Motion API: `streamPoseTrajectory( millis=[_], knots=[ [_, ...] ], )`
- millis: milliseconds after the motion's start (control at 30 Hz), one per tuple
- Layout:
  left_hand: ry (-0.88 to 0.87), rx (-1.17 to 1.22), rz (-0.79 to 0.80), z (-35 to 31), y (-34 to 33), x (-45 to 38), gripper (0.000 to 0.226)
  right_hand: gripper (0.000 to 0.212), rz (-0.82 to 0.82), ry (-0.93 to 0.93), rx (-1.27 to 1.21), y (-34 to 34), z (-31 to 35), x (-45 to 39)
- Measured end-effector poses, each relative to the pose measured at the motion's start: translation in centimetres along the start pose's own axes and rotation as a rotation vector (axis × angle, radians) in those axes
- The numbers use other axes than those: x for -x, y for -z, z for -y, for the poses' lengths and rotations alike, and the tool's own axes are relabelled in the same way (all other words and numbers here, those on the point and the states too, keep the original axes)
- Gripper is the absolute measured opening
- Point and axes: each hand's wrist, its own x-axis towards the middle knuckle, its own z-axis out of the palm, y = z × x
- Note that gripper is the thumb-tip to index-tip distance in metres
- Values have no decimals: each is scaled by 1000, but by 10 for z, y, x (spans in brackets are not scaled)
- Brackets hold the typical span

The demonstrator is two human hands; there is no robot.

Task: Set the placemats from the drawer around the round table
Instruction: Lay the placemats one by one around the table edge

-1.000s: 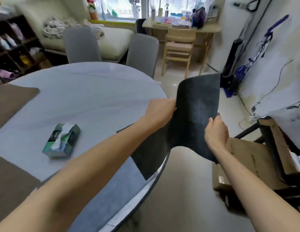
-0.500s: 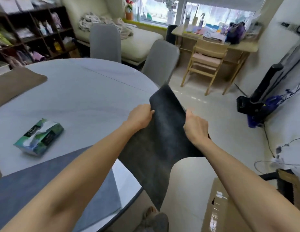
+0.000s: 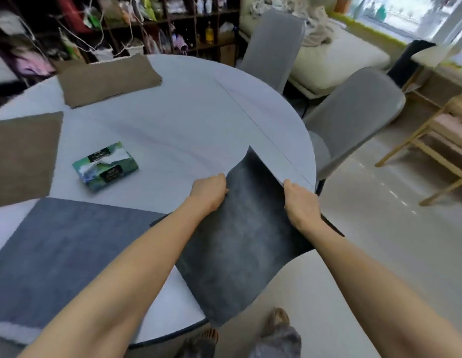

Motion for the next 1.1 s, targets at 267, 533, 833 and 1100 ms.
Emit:
streamPoseTrajectory(
  millis=[267,533,833,1100],
  knots=[
    [385,-41,-58,-12,-34,-18,29,21,128,186,-107,-28,-32,-80],
    [455,-40,-156,4,-69,-51,26,27,173,163,-77,-67,-16,-128],
    [420,144,-77,26,-93,-93,47,23,216,40,-13,-83,-9,-155],
    [345,264,190,1,-107,-98,88,18,222,-15,-74,-101,-18,-174]
  ],
)
